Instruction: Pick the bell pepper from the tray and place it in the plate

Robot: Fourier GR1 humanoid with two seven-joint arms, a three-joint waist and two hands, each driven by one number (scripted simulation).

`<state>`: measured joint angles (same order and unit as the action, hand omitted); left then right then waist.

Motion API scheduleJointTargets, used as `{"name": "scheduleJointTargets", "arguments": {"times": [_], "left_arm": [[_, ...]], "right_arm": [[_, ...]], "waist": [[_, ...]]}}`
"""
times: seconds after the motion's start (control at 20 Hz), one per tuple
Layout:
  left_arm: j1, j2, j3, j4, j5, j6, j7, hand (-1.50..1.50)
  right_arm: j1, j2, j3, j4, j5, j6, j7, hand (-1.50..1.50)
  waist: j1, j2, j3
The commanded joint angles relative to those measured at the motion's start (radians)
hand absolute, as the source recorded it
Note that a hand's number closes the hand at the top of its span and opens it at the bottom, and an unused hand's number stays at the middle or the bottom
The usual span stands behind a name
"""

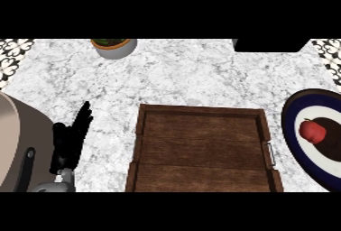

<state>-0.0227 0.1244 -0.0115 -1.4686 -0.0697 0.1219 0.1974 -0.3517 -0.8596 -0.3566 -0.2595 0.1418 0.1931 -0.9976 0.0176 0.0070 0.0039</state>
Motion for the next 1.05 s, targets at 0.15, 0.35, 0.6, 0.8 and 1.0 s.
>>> {"name": "scheduleJointTargets", "arguments": {"times": [0.15, 0.35, 0.6, 0.8, 1.0], "left_arm": [[-0.030, -0.014, -0.001, 0.009, -0.009, 0.012, 0.034, 0.00], [-0.014, -0.025, -0.009, 0.032, -0.026, 0.023, -0.003, 0.00], [-0.067, -0.011, 0.018, 0.024, 0.000, 0.008, 0.031, 0.00], [-0.035, -0.015, -0.001, -0.013, -0.003, -0.001, 0.046, 0.00], [-0.064, -0.003, 0.026, 0.013, 0.001, 0.003, 0.037, 0.00]], "right_arm": [[0.044, -0.011, -0.035, 0.059, -0.018, 0.051, -0.180, -1.50], [0.025, -0.056, -0.054, 0.073, -0.031, 0.077, -0.147, -1.50], [0.036, -0.067, -0.094, 0.094, -0.062, 0.049, -0.130, -1.50], [0.053, -0.068, -0.097, 0.095, -0.060, 0.044, -0.130, -1.50], [0.019, -0.097, -0.095, 0.093, -0.051, 0.014, -0.071, -1.50]], "waist": [[-0.005, 0.001, 0.002], [-0.001, 0.003, 0.002], [-0.001, 0.004, 0.004], [0.006, 0.003, 0.005], [0.007, 0.005, 0.004]]}}
